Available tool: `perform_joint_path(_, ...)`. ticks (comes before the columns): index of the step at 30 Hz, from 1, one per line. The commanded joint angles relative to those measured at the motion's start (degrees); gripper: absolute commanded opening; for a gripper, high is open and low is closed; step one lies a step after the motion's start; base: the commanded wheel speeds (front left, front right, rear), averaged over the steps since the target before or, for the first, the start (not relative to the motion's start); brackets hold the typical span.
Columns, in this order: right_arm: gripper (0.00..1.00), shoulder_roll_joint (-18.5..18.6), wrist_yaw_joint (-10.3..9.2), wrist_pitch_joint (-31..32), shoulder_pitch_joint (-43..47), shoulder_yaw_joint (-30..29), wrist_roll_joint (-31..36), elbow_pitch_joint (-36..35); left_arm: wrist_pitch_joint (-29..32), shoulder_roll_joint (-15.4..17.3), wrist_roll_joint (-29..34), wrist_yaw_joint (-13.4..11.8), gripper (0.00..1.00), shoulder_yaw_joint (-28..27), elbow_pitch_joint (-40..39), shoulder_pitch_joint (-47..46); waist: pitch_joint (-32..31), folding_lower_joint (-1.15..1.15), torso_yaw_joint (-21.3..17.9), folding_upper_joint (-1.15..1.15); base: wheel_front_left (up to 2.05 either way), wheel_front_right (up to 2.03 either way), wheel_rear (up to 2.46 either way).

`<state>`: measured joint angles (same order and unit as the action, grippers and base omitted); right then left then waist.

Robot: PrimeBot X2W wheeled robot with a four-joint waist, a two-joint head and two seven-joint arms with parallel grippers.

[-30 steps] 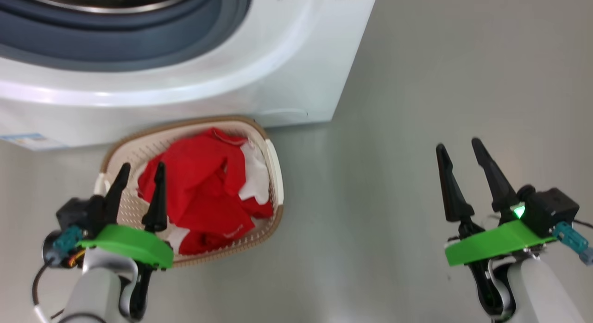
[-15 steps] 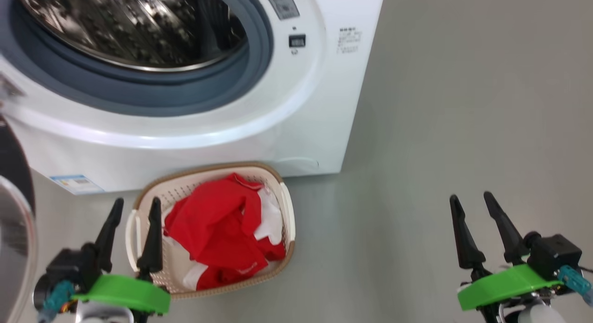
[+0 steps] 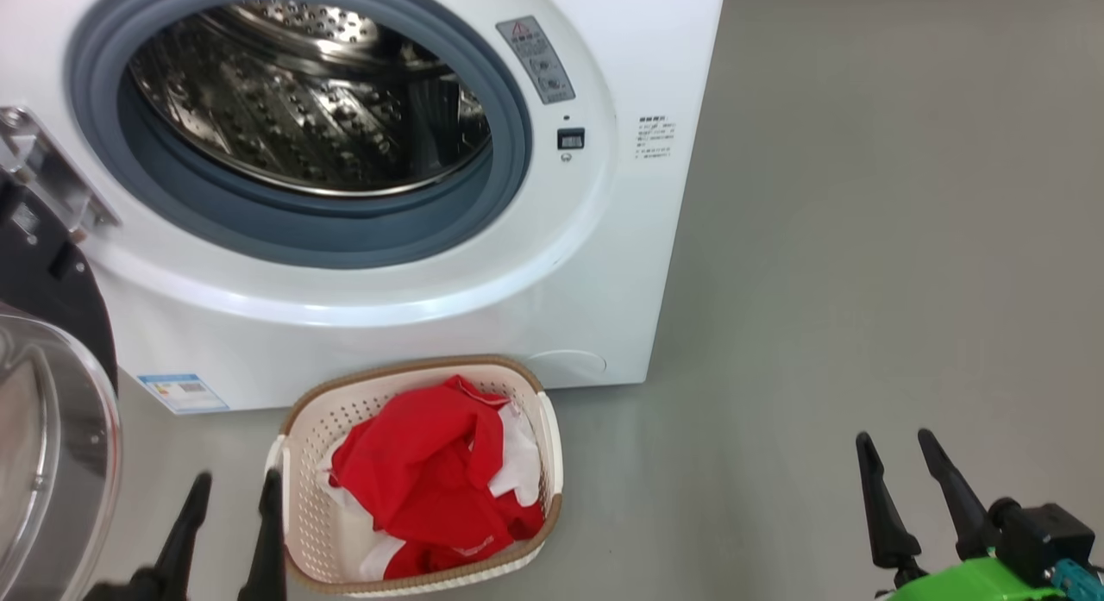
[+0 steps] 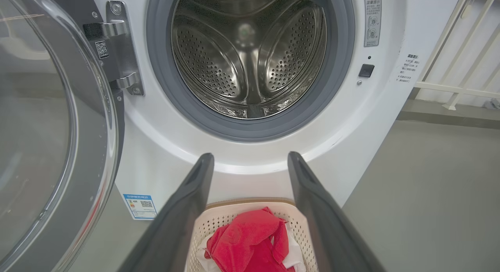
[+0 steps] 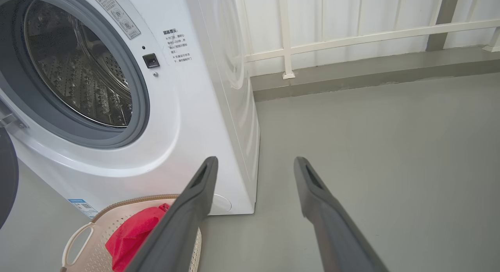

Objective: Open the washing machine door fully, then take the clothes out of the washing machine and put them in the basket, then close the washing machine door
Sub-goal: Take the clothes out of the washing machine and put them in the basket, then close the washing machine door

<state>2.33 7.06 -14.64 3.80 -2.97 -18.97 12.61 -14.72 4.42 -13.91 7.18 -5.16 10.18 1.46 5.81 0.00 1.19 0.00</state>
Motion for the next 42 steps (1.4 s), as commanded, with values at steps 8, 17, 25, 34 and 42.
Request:
perform_joint_path(8, 1.0, 0.5, 0.43, -0.4, 1.4, 0.3, 0.5, -1.9, -0.3, -0.3, 0.8, 0.3, 1.0, -3.9, -4.1, 2.8, -1.5, 0.0, -0.1, 0.0, 0.0, 0.0, 0.0)
perform_joint_path(17, 1.0, 0.5, 0.43, -0.4, 1.2, -0.1, 0.6, -1.9, -0.3, -0.4, 0.8, 0.3, 1.0, -2.4, -4.5, 3.0, -1.6, 0.0, 0.0, 0.0, 0.0, 0.0, 0.0)
perform_joint_path(25, 1.0, 0.5, 0.43, -0.4, 0.9, -0.1, 0.4, -1.8, -0.3, -0.3, 0.9, 0.3, 1.0, -2.1, -4.7, 2.5, -1.4, 0.0, 0.1, 0.0, 0.0, 0.0, 0.0)
perform_joint_path(34, 1.0, 0.5, 0.43, -0.4, 0.8, -0.1, 0.4, -1.6, -0.3, -0.3, 1.0, 0.3, 1.0, -2.0, -4.5, 2.5, -1.7, 0.0, -0.1, 0.0, -0.01, 0.01, 0.0)
perform_joint_path(42, 1.0, 0.5, 0.43, -0.4, 0.9, -0.1, 0.5, -1.9, -0.3, -0.4, 1.1, 0.3, 1.0, -1.6, -4.1, 2.5, -1.6, 0.0, 0.1, 0.0, -0.67, 0.67, 0.0)
